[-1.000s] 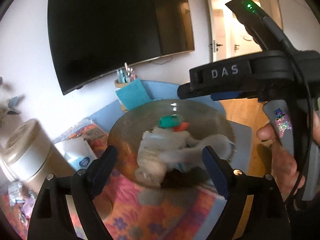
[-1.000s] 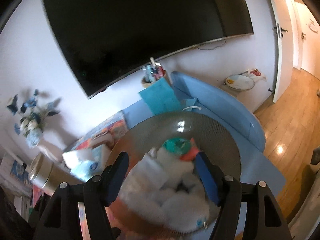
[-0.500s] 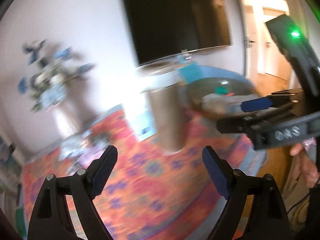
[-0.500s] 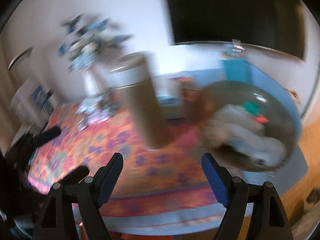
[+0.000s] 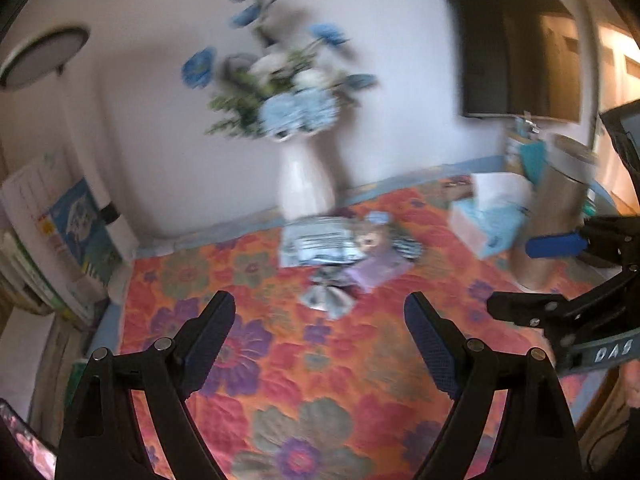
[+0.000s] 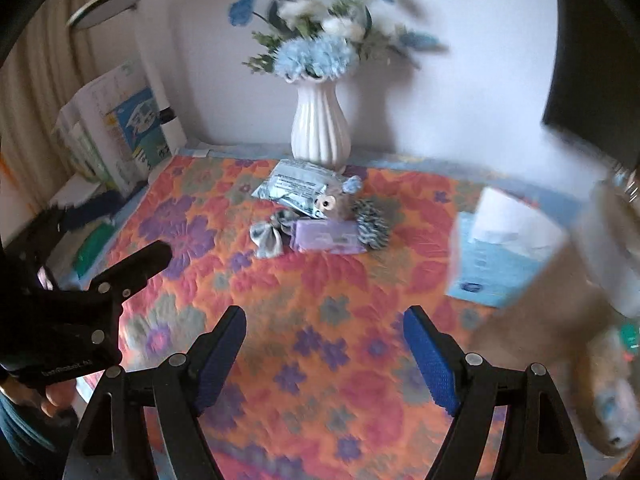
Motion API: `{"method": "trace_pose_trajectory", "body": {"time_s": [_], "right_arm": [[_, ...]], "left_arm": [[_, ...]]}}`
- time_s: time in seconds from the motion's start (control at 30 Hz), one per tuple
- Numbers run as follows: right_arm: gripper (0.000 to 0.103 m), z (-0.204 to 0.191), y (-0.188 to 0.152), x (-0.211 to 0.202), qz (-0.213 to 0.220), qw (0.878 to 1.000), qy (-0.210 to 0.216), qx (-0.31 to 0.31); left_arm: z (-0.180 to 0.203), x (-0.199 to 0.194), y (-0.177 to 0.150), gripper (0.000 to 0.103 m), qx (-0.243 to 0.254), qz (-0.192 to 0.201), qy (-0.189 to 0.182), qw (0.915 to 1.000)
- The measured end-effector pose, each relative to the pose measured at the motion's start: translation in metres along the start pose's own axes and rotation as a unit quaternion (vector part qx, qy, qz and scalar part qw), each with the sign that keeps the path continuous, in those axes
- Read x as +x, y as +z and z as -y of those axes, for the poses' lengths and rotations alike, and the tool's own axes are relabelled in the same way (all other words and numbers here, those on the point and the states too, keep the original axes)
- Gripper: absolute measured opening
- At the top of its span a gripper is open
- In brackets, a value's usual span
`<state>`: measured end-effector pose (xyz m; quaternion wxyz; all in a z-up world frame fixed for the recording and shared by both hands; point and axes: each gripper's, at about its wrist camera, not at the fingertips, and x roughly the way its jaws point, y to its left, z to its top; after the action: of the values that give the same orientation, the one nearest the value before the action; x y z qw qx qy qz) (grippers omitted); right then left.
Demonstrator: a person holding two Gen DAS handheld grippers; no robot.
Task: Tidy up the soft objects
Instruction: 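Move both open tools back over the bed, then grasp the plaid bow with the left tool while the right tool grasps the lilac wipes packet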
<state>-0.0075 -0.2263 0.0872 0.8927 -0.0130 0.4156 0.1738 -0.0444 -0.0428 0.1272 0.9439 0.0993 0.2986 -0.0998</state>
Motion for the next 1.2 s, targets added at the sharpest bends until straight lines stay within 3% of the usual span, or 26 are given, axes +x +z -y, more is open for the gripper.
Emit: {"method": "trace_pose_trajectory", "body": {"time_s": [0.13, 0.23, 0.3, 0.37, 0.47, 0.5, 0.57, 0.6, 0.7, 0.97, 1.1, 1.2], "right_arm": [[0.081, 0.027, 0.030, 0.060, -0.061, 0.990, 0.069, 0.104], [0.081, 0.034, 0.041, 0.102, -0.064, 0.990, 0.024, 0.121], [0.081, 0.034, 0.041, 0.120, -0.040, 0.994, -0.007, 0.100], [0.081, 0.035, 0.032, 0.134, -0.019, 0.996, -0.003, 0.089], [0.082, 0.042, 0.019, 0.151, -0.012, 0.995, 0.007, 0.098], [0.082, 0.041, 0.020, 0.146, -0.003, 0.996, 0.006, 0.093], [0.097, 0.039, 0.021, 0.142, 0.015, 0.996, -0.001, 0.085], [0.097, 0.038, 0.022, 0.144, 0.009, 0.996, -0.001, 0.086], [0.097, 0.042, 0.022, 0.148, -0.003, 0.995, 0.007, 0.097], [0.097, 0.060, 0.036, 0.153, -0.013, 0.987, 0.049, 0.155], [0.097, 0.051, 0.048, 0.164, -0.020, 0.985, 0.071, 0.156], [0.095, 0.039, 0.039, 0.159, -0.022, 0.983, 0.110, 0.144]], "left_arm": [[-0.036, 0.062, 0.004, 0.086, -0.036, -0.045, -0.003, 0.9983], [-0.051, 0.110, 0.002, 0.084, -0.078, -0.084, -0.020, 0.9931], [-0.060, 0.135, -0.005, 0.084, -0.112, -0.080, -0.049, 0.9893], [-0.066, 0.149, -0.019, 0.084, -0.140, -0.075, -0.073, 0.9846], [-0.071, 0.157, -0.030, 0.085, -0.159, -0.095, -0.090, 0.9786], [-0.073, 0.153, -0.029, 0.085, -0.163, -0.079, -0.098, 0.9785], [-0.073, 0.150, -0.028, 0.085, -0.164, -0.067, -0.094, 0.9797], [-0.071, 0.153, -0.028, 0.085, -0.162, -0.073, -0.095, 0.9795], [-0.065, 0.159, -0.027, 0.085, -0.151, -0.088, -0.093, 0.9802], [-0.050, 0.157, -0.025, 0.085, -0.115, -0.079, -0.062, 0.9883], [-0.049, 0.158, -0.025, 0.085, -0.113, -0.079, -0.060, 0.9886], [-0.051, 0.157, -0.026, 0.085, -0.121, -0.074, -0.056, 0.9883]]}}
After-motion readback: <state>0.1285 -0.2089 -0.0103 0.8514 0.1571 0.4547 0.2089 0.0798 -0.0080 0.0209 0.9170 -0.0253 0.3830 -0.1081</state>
